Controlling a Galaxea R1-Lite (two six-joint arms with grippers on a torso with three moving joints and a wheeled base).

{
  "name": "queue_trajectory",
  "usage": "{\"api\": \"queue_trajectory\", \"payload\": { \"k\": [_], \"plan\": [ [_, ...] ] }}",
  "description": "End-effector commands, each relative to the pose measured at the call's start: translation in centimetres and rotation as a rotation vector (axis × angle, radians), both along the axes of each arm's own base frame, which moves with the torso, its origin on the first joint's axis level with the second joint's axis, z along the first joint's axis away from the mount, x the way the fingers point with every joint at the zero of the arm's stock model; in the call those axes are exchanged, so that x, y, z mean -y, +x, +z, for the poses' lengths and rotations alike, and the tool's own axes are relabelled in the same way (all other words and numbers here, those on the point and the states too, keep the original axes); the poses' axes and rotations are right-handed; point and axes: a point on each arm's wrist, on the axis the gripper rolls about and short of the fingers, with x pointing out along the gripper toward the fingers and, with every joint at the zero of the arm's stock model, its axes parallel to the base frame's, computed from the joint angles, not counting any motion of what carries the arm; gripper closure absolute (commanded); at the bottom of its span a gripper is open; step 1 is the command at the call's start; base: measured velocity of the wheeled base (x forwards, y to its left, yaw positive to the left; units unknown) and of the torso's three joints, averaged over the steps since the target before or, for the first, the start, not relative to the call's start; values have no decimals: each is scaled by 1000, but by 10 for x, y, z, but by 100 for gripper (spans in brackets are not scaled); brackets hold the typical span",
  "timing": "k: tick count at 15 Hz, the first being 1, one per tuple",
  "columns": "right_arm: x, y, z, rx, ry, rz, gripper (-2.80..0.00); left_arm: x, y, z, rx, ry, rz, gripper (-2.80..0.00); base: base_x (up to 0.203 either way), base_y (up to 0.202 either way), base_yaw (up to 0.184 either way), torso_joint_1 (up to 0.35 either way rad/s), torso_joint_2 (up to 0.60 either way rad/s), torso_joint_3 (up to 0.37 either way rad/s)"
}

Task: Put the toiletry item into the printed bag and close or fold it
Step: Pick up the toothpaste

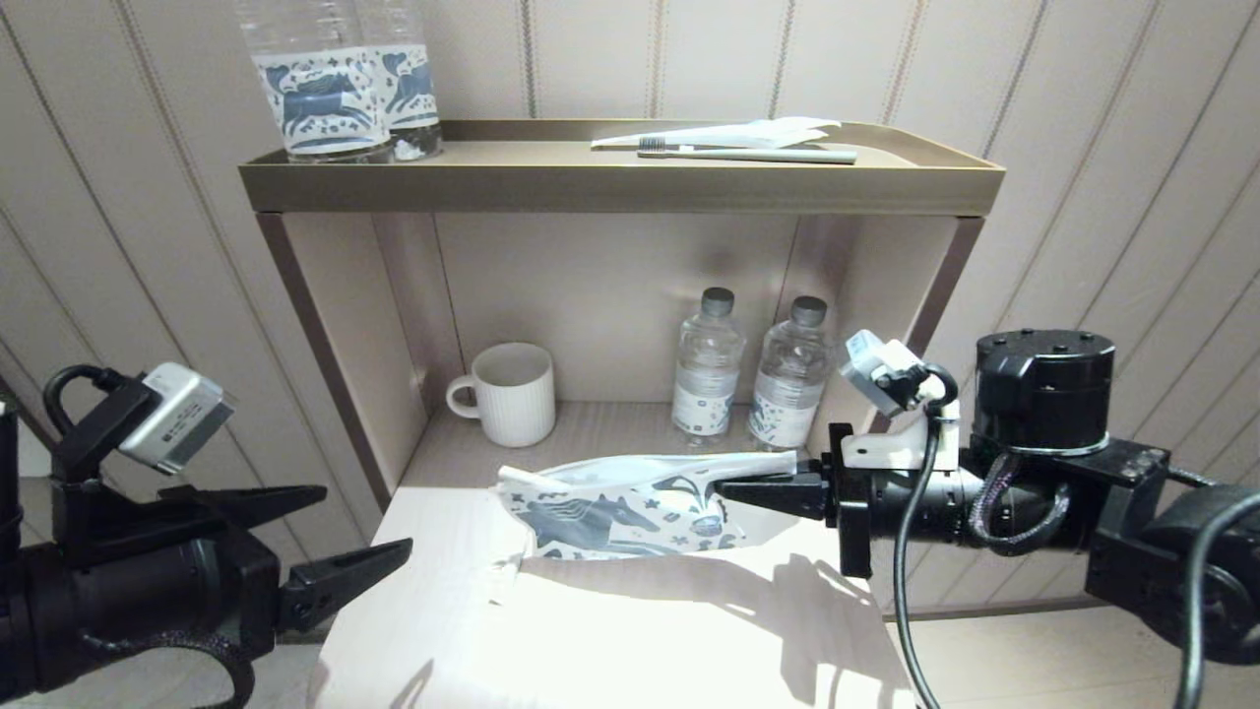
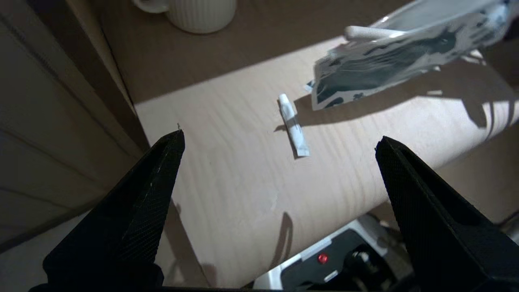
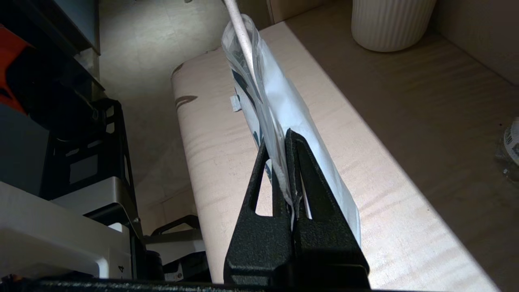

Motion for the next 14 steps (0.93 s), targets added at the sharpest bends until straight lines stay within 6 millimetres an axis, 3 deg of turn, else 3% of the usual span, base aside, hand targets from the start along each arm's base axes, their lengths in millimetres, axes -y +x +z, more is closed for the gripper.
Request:
{"api": "queue_trajectory", "payload": {
  "k": [1,8,9,14],
  "plan": [
    [2,-6,10,32,15,3,0,-2,2,-8,-33,-30,54,-280,0,0,0,0,0,0],
    [5,-6,10,40,8,-44,0,1,17,-31,-63,21,195,-280,0,0,0,0,0,0],
    [5,-6,10,40,8,-44,0,0,18,-34,-47,36,233,0,0,0,0,0,0,0],
    [5,-6,11,36,12,-45,0,3,24,-37,-56,27,271,0,0,0,0,0,0,0]
  ]
}}
